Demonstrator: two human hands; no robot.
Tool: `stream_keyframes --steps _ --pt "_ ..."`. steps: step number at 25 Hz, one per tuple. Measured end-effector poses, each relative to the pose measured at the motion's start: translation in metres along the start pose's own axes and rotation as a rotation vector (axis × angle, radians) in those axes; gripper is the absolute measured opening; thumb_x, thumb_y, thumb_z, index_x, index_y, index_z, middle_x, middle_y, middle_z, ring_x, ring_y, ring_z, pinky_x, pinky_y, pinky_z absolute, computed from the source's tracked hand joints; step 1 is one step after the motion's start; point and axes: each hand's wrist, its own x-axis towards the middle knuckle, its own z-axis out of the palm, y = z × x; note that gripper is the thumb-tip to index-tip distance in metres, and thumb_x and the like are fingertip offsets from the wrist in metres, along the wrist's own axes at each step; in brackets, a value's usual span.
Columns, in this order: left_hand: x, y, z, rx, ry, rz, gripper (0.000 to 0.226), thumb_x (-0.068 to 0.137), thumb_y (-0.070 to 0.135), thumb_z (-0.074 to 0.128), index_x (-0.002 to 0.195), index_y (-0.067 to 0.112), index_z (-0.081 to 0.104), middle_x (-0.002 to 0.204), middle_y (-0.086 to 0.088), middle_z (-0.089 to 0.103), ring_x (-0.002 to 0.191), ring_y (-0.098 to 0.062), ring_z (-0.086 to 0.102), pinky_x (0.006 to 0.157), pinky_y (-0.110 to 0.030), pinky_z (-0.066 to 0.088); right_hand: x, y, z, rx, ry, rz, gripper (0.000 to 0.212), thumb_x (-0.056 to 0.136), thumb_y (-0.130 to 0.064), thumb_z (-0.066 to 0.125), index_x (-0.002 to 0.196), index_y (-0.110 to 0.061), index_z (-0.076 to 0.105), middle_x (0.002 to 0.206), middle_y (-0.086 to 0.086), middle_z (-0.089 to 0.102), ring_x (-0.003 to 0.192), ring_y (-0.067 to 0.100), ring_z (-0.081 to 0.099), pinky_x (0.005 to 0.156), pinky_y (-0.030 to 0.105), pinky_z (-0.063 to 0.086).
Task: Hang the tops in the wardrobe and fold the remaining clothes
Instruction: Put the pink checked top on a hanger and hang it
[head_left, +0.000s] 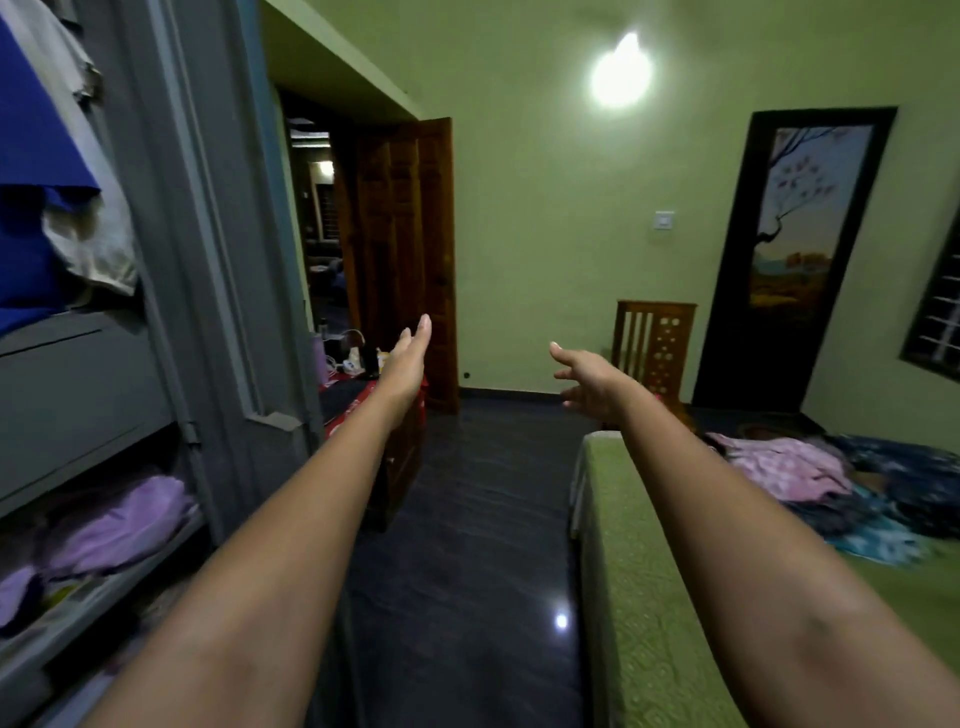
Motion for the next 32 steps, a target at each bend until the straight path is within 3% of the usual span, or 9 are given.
stream_keyframes --steps 6,12,17,21,26,32 --pt "0.052 0.009 0.057 -0.036 -0.104 0.030 0.074 0.094 0.063 0.032 0.153 0.021 0.015 0.159 0.000 0.017 0.146 -0.022 0.017 0.119 -0.044 0.016 0.040 0.012 -0.054 0.005 0.061 -0.056 0.066 0.097 -0.047 0.044 0.149 -0.012 0.024 0.155 0.009 0.025 0.141 0.031 0.026 0.110 0.042 0.029" --pt "0.143 -0.031 0.087 -0.064 -0.093 -0.008 0.079 0.093 0.061 0.036 0.153 0.017 0.008 0.159 -0.003 0.015 0.146 -0.023 0.017 0.119 -0.045 0.016 0.134 0.032 -0.073 -0.026 0.064 -0.061 0.072 0.095 -0.049 0.047 0.150 -0.010 0.021 0.157 0.009 0.019 0.143 0.030 0.020 0.112 0.044 0.023" --pt "0.278 -0.034 0.106 -0.053 -0.095 0.007 0.085 0.091 0.067 0.035 0.153 0.020 0.002 0.158 -0.004 0.019 0.146 -0.023 0.017 0.118 -0.048 0.016 0.254 0.002 -0.099 -0.008 0.080 -0.076 0.077 0.092 -0.055 0.047 0.151 -0.015 0.020 0.158 0.007 0.018 0.145 0.030 0.016 0.114 0.044 0.019" --pt "0.384 -0.041 0.136 -0.050 -0.132 0.049 0.080 0.094 0.062 0.033 0.153 0.018 0.001 0.153 -0.003 0.034 0.145 -0.023 0.020 0.119 -0.048 0.014 0.350 0.001 -0.107 0.016 0.132 -0.073 0.077 0.093 -0.054 0.047 0.152 -0.014 0.017 0.158 0.009 0.018 0.144 0.030 0.019 0.114 0.044 0.020" --pt "0.482 -0.091 0.185 -0.023 -0.172 -0.013 0.081 0.091 0.066 0.035 0.153 0.021 0.008 0.158 -0.003 0.023 0.145 -0.024 0.018 0.118 -0.048 0.017 0.459 0.019 -0.115 0.014 0.130 0.012 0.082 0.091 -0.056 0.049 0.152 -0.013 0.016 0.158 0.010 0.017 0.144 0.030 0.019 0.115 0.050 0.018" --pt "0.624 -0.126 0.244 -0.012 -0.167 0.011 0.083 0.088 0.069 0.033 0.153 0.025 0.005 0.158 -0.002 0.020 0.146 -0.025 0.016 0.117 -0.051 0.017 0.622 0.008 -0.155 0.008 0.114 -0.039 0.075 0.093 -0.053 0.047 0.150 -0.011 0.021 0.157 0.010 0.021 0.143 0.030 0.020 0.114 0.044 0.020"
